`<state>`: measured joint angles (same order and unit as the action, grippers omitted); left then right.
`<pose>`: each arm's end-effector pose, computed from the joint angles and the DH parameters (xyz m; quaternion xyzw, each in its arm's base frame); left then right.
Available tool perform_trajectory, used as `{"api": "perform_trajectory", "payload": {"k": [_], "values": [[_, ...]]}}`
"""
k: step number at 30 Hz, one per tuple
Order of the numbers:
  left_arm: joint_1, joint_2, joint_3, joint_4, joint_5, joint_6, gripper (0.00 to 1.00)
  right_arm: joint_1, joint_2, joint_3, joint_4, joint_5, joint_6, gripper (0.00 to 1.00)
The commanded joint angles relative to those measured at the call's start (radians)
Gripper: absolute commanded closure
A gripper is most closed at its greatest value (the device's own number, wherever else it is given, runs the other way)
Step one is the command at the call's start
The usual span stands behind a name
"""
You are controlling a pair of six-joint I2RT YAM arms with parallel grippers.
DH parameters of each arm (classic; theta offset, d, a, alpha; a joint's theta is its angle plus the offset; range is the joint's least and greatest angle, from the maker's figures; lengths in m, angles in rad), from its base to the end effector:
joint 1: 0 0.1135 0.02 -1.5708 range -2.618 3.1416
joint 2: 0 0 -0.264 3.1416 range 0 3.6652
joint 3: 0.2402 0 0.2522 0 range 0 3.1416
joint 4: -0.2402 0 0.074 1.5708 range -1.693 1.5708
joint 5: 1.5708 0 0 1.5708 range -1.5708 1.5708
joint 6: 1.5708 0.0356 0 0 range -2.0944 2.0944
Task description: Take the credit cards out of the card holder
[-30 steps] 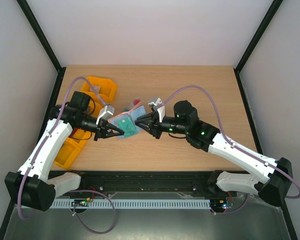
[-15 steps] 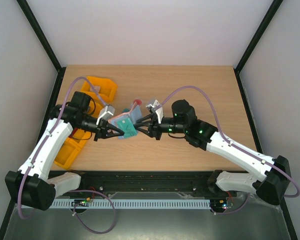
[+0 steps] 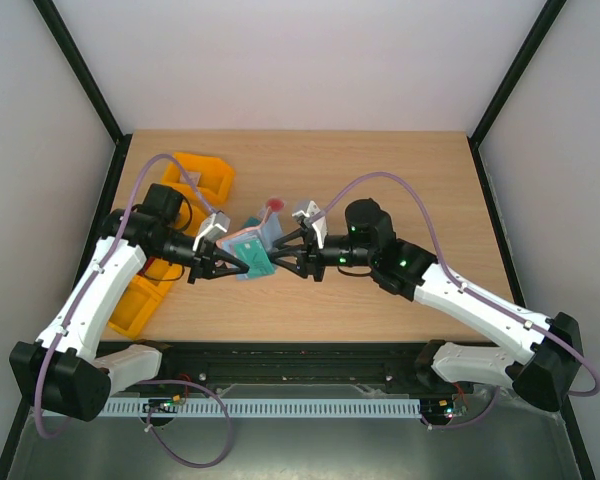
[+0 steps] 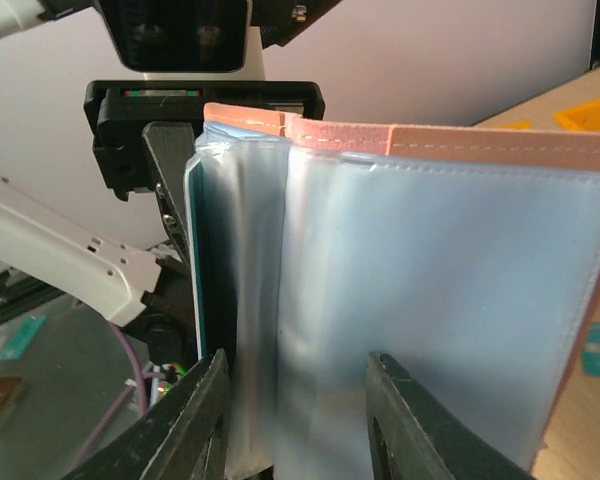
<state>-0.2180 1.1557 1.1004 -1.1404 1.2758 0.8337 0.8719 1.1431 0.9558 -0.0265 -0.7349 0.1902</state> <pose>0.1804 -0.0749 0.3230 0.4922 0.6269 -0.5122 0.3200 0.1493 0.2148 0.3458 -0.4554 0.6094 0.5378 0.3634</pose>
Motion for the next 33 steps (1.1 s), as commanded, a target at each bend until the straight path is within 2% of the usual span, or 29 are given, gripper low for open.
{"api": "perform_trajectory", "payload": {"k": [1, 3, 5, 8, 12, 21, 26, 30, 33], "values": [[0.003, -0.001, 0.016, 0.013, 0.032, 0.033, 0.98, 0.008, 0.009, 0.023, 0.023, -0.052, 0.020, 0.66], [0.004, -0.001, 0.016, 0.013, 0.032, 0.033, 0.98, 0.009, 0.018, 0.024, 0.027, -0.073, 0.019, 0.68], [0.005, -0.001, 0.016, 0.012, 0.032, 0.033, 0.98, 0.009, 0.012, 0.026, 0.018, -0.071, 0.003, 0.66], [0.004, 0.000, 0.017, 0.004, 0.032, 0.042, 0.98, 0.005, -0.015, 0.025, -0.028, 0.002, -0.025, 0.64], [0.004, -0.001, 0.017, 0.004, 0.031, 0.042, 0.98, -0.032, -0.058, 0.017, -0.076, 0.079, -0.029, 0.69], [0.004, 0.001, 0.015, 0.007, 0.030, 0.041, 0.98, -0.035, -0.042, -0.003, 0.041, -0.078, 0.058, 0.69], [0.005, 0.001, 0.015, 0.010, 0.029, 0.037, 0.98, -0.010, 0.014, 0.002, 0.089, -0.074, 0.082, 0.73], [0.004, 0.001, 0.015, 0.009, 0.028, 0.038, 0.98, -0.004, 0.034, 0.009, 0.078, -0.033, 0.069, 0.82], [0.004, 0.001, 0.015, 0.008, 0.029, 0.039, 0.98, -0.004, 0.040, 0.005, 0.070, -0.003, 0.069, 0.85]]}}
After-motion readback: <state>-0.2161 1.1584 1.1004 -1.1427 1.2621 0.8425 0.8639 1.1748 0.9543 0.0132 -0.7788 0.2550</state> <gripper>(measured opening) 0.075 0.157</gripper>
